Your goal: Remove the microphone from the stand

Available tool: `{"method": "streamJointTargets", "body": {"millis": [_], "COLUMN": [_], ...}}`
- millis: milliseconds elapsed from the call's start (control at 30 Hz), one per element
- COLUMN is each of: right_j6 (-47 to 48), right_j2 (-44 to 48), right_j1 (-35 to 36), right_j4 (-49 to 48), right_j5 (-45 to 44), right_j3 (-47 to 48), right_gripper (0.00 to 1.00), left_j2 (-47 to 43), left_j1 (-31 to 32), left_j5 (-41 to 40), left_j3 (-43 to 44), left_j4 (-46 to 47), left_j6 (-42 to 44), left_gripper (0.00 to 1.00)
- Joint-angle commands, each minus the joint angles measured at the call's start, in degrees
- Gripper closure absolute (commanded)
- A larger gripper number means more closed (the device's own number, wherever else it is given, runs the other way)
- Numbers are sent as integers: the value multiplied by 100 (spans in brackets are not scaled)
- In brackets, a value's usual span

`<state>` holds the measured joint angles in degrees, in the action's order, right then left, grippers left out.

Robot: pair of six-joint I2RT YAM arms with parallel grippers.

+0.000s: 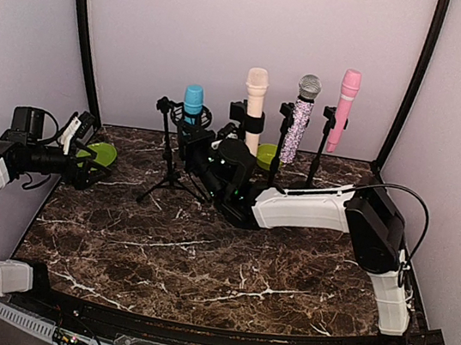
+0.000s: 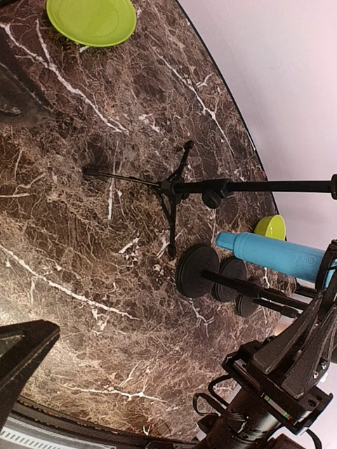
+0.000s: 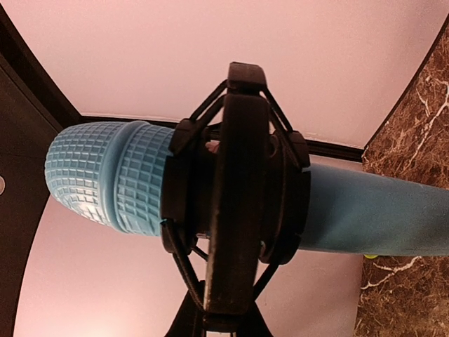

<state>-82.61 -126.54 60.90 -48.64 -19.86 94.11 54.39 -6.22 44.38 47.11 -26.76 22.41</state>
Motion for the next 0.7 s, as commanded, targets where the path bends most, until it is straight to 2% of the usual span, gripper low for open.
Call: {"method": "streamJointTargets", "body": {"millis": [0, 200, 467, 567, 667], "right_j6": [183, 94, 70, -310, -301], "right_j2": [262, 707, 1494, 1856, 2128], "right_j1": [69, 233, 635, 717, 763], "right_j4": [-166, -268, -346, -469, -394], "right_j5": [-96, -12, 308, 341, 395], "right_j3": [-152, -773, -1970, -2614, -2766], "right_gripper": [100, 100, 100, 100, 100], "left_j2": [-164, -135, 90, 275, 544], "left_j1": [-24, -20, 16, 287, 690], "left_j5": [91, 197, 917, 855, 731], "left_j3": [-99, -79, -12, 133, 443], "left_j4": [-58, 57, 388, 446, 329], "left_j6": [88, 14, -216, -185, -75], "left_gripper": [1, 1, 1, 1, 1]}}
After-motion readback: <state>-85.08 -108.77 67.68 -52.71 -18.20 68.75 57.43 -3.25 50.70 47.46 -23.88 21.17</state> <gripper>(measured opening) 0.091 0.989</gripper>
